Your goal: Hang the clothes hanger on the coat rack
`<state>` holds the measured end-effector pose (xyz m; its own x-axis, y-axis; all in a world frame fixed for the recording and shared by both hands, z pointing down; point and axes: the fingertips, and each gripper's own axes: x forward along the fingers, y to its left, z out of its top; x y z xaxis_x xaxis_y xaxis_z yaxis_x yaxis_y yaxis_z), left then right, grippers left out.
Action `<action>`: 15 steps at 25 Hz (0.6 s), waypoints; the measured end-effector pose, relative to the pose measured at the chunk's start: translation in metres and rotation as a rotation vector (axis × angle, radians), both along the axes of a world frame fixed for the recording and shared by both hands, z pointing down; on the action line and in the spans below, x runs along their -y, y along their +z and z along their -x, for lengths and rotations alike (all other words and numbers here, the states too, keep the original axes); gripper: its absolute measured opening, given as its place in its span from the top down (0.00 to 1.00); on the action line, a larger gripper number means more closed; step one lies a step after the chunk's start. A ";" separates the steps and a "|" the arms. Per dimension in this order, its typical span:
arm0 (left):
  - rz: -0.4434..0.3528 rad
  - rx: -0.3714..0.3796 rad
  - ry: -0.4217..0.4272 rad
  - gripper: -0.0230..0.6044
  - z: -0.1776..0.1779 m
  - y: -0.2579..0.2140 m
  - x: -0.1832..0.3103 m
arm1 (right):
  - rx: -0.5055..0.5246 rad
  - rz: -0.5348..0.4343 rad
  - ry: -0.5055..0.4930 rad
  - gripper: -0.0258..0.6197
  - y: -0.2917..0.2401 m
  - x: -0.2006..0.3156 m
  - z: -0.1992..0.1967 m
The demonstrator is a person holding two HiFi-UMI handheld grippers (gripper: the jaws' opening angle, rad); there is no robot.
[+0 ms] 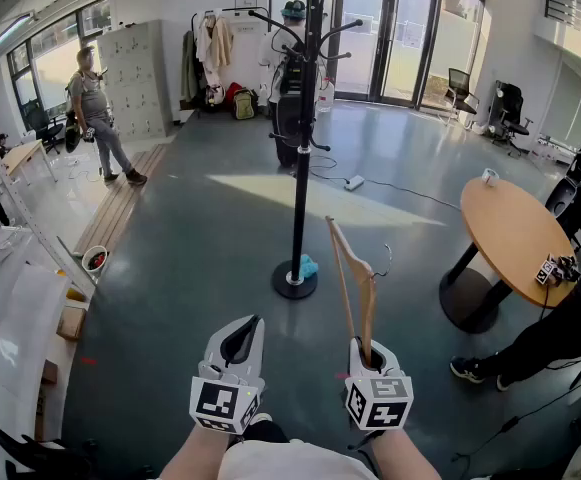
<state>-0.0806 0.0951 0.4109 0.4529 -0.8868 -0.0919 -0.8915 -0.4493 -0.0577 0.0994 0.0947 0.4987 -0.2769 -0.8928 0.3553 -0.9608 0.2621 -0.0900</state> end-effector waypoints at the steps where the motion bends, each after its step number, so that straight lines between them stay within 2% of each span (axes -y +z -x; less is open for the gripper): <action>1: 0.001 -0.001 0.001 0.96 0.000 0.000 0.000 | 0.002 0.002 0.001 0.92 0.000 0.000 0.000; 15: 0.014 -0.010 0.011 0.96 0.002 0.004 -0.002 | 0.005 0.016 0.015 0.92 0.005 -0.004 0.003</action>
<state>-0.0831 0.0971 0.4145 0.4618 -0.8829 -0.0847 -0.8870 -0.4598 -0.0424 0.0969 0.0991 0.5038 -0.2649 -0.8911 0.3684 -0.9643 0.2458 -0.0987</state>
